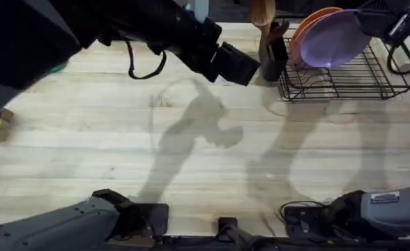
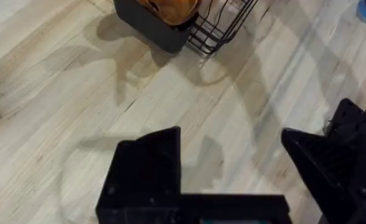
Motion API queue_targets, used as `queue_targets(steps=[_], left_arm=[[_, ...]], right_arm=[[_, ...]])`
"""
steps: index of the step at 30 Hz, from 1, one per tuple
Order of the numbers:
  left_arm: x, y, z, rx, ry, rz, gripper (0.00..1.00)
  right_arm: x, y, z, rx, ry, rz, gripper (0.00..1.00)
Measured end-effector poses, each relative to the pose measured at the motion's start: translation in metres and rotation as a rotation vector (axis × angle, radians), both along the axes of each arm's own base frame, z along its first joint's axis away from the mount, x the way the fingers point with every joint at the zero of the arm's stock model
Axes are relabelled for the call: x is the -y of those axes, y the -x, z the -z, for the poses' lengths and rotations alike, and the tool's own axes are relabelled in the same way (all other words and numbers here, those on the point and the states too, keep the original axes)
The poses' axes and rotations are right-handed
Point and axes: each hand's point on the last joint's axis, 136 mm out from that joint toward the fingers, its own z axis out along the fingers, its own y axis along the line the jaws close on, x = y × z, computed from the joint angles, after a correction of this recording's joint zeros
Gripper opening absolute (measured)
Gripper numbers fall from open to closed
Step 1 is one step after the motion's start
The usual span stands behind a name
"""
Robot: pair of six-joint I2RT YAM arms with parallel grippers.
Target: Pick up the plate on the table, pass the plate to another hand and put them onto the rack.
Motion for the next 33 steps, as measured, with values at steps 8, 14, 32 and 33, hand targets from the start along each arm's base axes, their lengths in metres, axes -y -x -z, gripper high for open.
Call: queue_targets(steps=[8, 14, 32, 33], left_arm=[[0.000, 0.000, 0.000, 0.001, 0.000, 0.000, 0.995], [0.000, 0.000, 0.000, 0.000, 0.000, 0.000, 0.994], [-0.063, -0.040, 0.012, 0.025, -0.127, -0.257, 0.993], [-0.068, -0.042, 0.013, 0.022, -0.129, -0.275, 0.993]], right_arm=[[0.005, -0.003, 0.047, -0.129, -0.059, 0.013, 0.031], [-0.001, 0.001, 0.056, -0.175, -0.084, 0.009, 0.993], [-0.092, 0.112, -0.049, -0.486, -0.409, 0.391, 0.993], [-0.098, 0.116, -0.049, -0.510, -0.430, 0.398, 0.994]])
